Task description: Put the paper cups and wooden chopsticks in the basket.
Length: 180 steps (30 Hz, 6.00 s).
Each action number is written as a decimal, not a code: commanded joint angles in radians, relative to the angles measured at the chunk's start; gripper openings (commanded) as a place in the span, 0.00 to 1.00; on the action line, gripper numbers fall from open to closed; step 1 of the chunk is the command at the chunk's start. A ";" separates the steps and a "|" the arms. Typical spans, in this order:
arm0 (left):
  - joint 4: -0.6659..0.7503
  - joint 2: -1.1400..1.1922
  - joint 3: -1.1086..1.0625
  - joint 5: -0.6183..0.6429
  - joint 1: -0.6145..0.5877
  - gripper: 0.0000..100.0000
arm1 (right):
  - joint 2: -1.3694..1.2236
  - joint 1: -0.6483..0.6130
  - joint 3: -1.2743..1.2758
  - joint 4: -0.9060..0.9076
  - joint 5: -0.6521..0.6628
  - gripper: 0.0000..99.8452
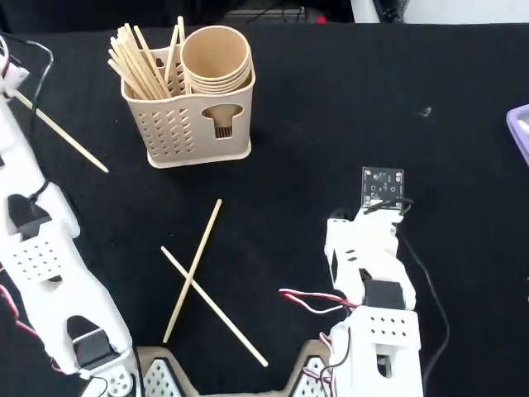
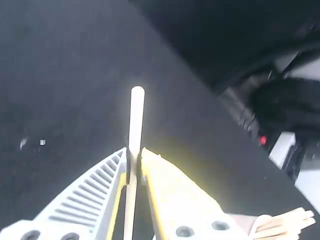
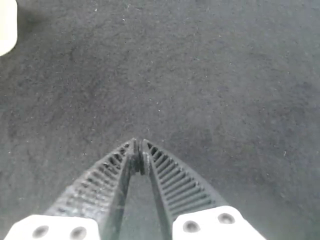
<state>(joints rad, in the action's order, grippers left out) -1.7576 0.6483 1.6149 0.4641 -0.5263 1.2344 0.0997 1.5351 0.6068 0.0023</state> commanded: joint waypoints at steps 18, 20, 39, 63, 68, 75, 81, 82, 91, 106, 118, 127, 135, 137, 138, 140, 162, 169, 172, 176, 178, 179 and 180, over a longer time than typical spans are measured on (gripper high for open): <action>0.359 -0.373 0.022 -0.008 0.314 0.03 | 0.019 -0.011 -0.028 -0.026 0.003 0.01; 0.379 -0.345 -0.001 -0.066 0.366 0.03 | 0.019 -0.011 -0.028 -0.026 0.003 0.01; 0.273 -0.097 0.045 -0.361 0.444 0.04 | 0.019 -0.011 -0.028 -0.026 0.003 0.01; -0.008 -0.411 -0.177 -0.364 0.186 0.15 | 0.021 -0.055 -0.097 0.029 0.048 0.01; -0.008 -0.545 -0.576 -0.365 0.050 0.15 | 0.021 -0.212 -0.252 0.224 0.212 0.01; 0.037 -0.875 -1.228 -0.496 -0.096 0.15 | 0.005 -0.511 -0.344 0.296 0.284 0.13; 0.370 -1.076 -1.942 -0.575 -0.220 0.15 | -0.137 -0.624 -0.481 0.316 0.163 0.13; 0.437 -1.105 -2.054 -0.586 -0.236 0.15 | -0.177 -0.651 -0.515 0.331 0.157 0.13; 0.802 -1.349 -2.674 -0.606 -0.298 0.15 | -0.582 -0.888 -0.650 0.299 0.015 0.13; 0.810 -1.639 -2.954 -0.597 -0.312 0.15 | -1.049 -1.059 -0.802 0.081 -0.299 0.23; 0.809 -1.838 -3.027 -0.597 -0.320 0.15 | -1.193 -1.174 -0.812 0.014 -0.328 0.23; 0.729 -1.942 -3.034 -0.597 -0.312 0.15 | -1.254 -1.056 -0.914 0.160 -0.341 0.23; 0.724 -1.959 -3.036 -0.597 -0.312 0.15 | -1.254 -1.014 -0.975 0.381 -0.146 0.23; 0.724 -1.959 -3.036 -0.597 -0.312 0.15 | -1.247 -1.019 -0.975 0.393 -0.138 0.23; 0.724 -1.959 -3.036 -0.597 -0.312 0.15 | -1.231 -1.019 -0.969 0.393 -0.138 0.23; 0.724 -1.959 -3.036 -0.597 -0.312 0.15 | -1.185 -1.020 -0.943 0.393 -0.138 0.23; 0.726 -1.961 -3.036 -0.597 -0.312 0.15 | -0.983 -1.103 -0.648 0.262 -0.181 0.35; 0.727 -1.961 -3.036 -0.597 -0.312 0.15 | -1.135 -1.186 -0.736 0.287 -0.175 0.35; 0.727 -1.961 -3.036 -0.597 -0.312 0.15 | -1.167 -1.224 -0.754 0.279 -0.173 0.35; 0.726 -1.961 -3.036 -0.597 -0.312 0.15 | -1.204 -1.198 -0.768 0.287 -0.173 0.34; 0.726 -1.961 -3.036 -0.597 -0.314 0.15 | -1.211 -1.162 -0.768 0.287 -0.173 0.29; 0.726 -1.961 -3.036 -0.597 -0.314 0.15 | -1.210 -1.145 -0.768 0.287 -0.173 0.25; 0.726 -1.961 -3.036 -0.597 -0.314 0.15 | -1.205 -1.123 -0.768 0.285 -0.173 0.21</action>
<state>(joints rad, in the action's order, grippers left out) -1.0303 -1.3019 -1.4262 -0.1343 -0.8362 0.0315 -1.0710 0.7956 0.8922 -0.1711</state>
